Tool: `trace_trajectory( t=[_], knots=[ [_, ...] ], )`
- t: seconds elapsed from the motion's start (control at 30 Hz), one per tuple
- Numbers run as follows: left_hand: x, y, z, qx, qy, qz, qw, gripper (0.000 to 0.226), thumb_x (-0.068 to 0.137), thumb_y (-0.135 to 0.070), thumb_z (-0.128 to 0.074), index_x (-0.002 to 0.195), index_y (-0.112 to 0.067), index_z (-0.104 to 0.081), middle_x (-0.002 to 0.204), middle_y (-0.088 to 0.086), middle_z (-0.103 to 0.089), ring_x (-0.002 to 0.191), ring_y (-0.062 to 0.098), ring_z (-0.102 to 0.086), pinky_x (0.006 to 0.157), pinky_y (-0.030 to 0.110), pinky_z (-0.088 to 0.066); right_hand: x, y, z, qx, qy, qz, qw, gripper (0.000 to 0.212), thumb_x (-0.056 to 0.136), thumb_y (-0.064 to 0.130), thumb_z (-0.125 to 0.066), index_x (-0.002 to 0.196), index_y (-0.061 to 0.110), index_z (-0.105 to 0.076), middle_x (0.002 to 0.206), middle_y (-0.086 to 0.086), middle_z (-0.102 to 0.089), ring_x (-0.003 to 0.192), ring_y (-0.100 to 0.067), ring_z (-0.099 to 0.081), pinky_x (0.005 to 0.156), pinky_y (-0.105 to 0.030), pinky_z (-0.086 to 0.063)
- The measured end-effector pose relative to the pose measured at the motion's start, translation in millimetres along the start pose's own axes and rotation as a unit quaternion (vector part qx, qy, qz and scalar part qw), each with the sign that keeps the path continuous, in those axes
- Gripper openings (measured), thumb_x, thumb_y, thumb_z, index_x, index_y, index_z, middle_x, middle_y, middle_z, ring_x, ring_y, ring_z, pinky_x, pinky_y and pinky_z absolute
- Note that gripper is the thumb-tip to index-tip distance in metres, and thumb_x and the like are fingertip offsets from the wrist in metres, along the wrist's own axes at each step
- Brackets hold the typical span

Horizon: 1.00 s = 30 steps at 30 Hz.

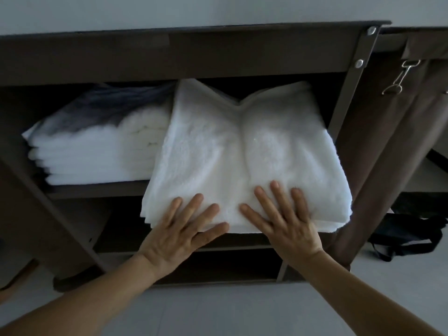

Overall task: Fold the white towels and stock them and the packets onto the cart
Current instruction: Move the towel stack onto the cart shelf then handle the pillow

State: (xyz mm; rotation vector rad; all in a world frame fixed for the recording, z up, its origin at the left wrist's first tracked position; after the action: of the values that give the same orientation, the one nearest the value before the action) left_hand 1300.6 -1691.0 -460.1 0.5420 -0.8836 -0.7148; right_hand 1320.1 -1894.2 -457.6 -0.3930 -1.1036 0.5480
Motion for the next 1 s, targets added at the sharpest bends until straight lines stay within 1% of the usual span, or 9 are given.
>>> trace_trajectory(
  t=[0.1,0.17,0.27,0.37,0.5,0.67,0.77,0.87,1.0],
  knots=[
    [20,15,1,0.015,-0.034,0.036,0.999,0.068,0.104,-0.015,-0.036,0.157,-0.032,0.005,0.160,0.009,-0.005,0.145,0.041,-0.019,0.119,0.055,-0.015,-1,2,2,-0.007,0.009,0.001,1.000,0.071,0.096,0.013,-0.047,0.158,0.029,-0.016,0.166,-0.014,-0.003,0.151,-0.042,-0.011,0.121,-0.061,-0.010],
    [35,28,7,0.019,-0.062,0.047,0.997,0.074,0.102,-0.013,-0.043,0.156,-0.034,0.002,0.158,0.012,-0.013,0.141,0.047,-0.030,0.117,0.058,-0.020,-4,2,7,-0.007,-0.001,-0.007,1.000,0.069,0.098,0.004,-0.043,0.157,0.029,-0.017,0.166,-0.015,-0.004,0.151,-0.042,-0.011,0.120,-0.062,-0.013],
    [57,52,24,-0.023,-0.093,0.047,0.994,0.076,0.098,-0.018,-0.054,0.156,-0.030,-0.008,0.152,0.017,-0.027,0.135,0.050,-0.040,0.109,0.064,-0.032,-10,3,10,-0.014,-0.011,-0.016,1.000,0.082,0.093,0.000,-0.054,0.158,0.028,-0.012,0.164,-0.019,-0.006,0.150,-0.046,-0.011,0.121,-0.061,-0.012],
    [79,78,37,-0.051,-0.096,0.053,0.993,0.093,0.081,-0.032,-0.074,0.155,-0.021,-0.018,0.146,0.019,-0.036,0.131,0.047,-0.046,0.104,0.063,-0.035,9,-9,9,-0.028,-0.024,-0.037,0.999,0.098,0.086,0.012,-0.073,0.159,0.027,-0.009,0.163,-0.021,-0.010,0.147,-0.049,-0.016,0.120,-0.062,-0.013],
    [103,112,41,-0.079,-0.092,0.095,0.988,0.101,0.070,-0.044,-0.080,0.149,-0.009,-0.029,0.133,0.020,-0.051,0.118,0.042,-0.055,0.097,0.057,-0.041,65,-54,16,0.043,-0.059,-0.106,0.992,0.058,0.099,0.012,-0.048,0.151,0.022,-0.027,0.148,-0.027,-0.036,0.138,-0.048,-0.038,0.117,-0.059,-0.025],
    [111,113,2,-0.100,0.005,0.112,0.989,0.102,0.065,-0.042,-0.081,0.146,-0.006,-0.031,0.135,0.023,-0.052,0.119,0.043,-0.054,0.096,0.056,-0.042,100,-84,-11,0.068,0.028,-0.108,0.991,0.090,0.070,0.022,-0.066,0.152,0.017,-0.028,0.135,-0.024,-0.048,0.125,-0.044,-0.049,0.109,-0.057,-0.031],
    [99,92,-12,-0.110,0.035,0.091,0.989,0.106,0.059,-0.037,-0.085,0.146,-0.007,-0.032,0.131,0.022,-0.055,0.117,0.042,-0.055,0.095,0.057,-0.043,86,-69,-19,0.069,0.033,-0.097,0.992,0.086,0.070,0.013,-0.067,0.149,0.016,-0.034,0.127,-0.022,-0.056,0.119,-0.042,-0.054,0.104,-0.056,-0.036],
    [89,86,7,-0.115,-0.021,0.070,0.991,0.104,0.057,-0.031,-0.085,0.145,-0.008,-0.035,0.121,0.019,-0.061,0.108,0.037,-0.060,0.092,0.051,-0.046,71,-60,2,0.073,-0.009,-0.088,0.993,0.085,0.066,-0.001,-0.065,0.146,0.014,-0.041,0.117,-0.018,-0.063,0.111,-0.037,-0.057,0.096,-0.051,-0.041],
    [86,88,30,-0.127,-0.100,0.089,0.983,0.091,0.063,-0.031,-0.080,0.141,-0.007,-0.039,0.123,0.016,-0.058,0.110,0.034,-0.058,0.093,0.050,-0.044,63,-67,22,0.056,-0.067,-0.084,0.993,0.066,0.076,-0.001,-0.063,0.139,0.012,-0.050,0.115,-0.015,-0.069,0.110,-0.034,-0.063,0.096,-0.049,-0.043]
  ],
)
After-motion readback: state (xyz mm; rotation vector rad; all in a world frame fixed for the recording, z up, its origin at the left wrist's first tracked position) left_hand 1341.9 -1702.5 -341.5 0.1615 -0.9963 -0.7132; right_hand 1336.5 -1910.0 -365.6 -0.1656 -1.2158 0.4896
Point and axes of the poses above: each hand's wrist, its own x-axis towards the middle knuckle, its own z-axis out of the back of the hand, y = z × x, the point moved 7 cm from there along x, towards the middle knuckle
